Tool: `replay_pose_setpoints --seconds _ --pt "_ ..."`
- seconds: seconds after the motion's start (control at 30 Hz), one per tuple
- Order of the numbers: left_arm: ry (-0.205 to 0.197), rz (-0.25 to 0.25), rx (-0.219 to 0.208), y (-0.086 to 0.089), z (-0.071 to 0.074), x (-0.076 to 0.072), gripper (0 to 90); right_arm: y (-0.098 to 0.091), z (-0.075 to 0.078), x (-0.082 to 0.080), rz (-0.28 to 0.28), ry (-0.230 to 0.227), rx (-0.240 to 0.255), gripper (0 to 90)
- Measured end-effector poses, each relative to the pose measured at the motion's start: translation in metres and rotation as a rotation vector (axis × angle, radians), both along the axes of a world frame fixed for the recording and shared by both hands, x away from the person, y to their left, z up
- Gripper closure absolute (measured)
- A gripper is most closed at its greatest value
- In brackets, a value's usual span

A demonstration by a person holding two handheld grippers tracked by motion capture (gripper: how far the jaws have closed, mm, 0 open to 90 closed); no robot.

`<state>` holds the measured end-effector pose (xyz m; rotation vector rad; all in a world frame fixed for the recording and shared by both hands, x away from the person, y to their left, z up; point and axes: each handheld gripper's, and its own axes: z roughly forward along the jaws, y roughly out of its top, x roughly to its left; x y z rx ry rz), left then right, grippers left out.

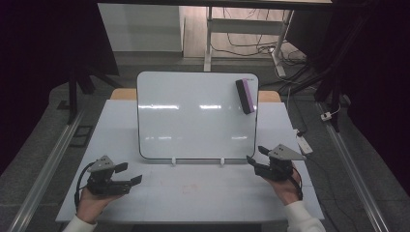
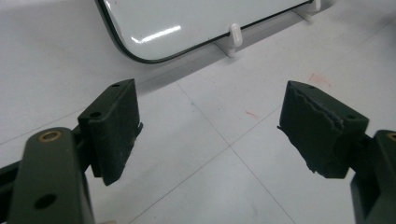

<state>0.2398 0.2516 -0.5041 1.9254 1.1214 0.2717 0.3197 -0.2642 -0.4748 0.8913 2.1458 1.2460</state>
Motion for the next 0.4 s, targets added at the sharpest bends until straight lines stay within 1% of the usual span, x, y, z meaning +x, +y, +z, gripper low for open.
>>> replay_pose_setpoints --seconds 0.1,0.23,0.4 --pt "0.003 -0.001 0.001 -0.0003 -0.0006 0.0003 21.1 -0.0039 -0.0048 -0.0009 0.026 0.006 -0.006 38.9" --pt "0.003 -0.001 0.001 0.0 -0.0008 0.0005 21.1 -0.0061 -0.0089 -0.0005 0.037 0.018 -0.003 38.9" --pt "0.002 -0.002 0.001 0.0003 -0.0008 0.0003 21.0 -0.0057 -0.0104 -0.0002 0.048 0.019 -0.006 38.7"
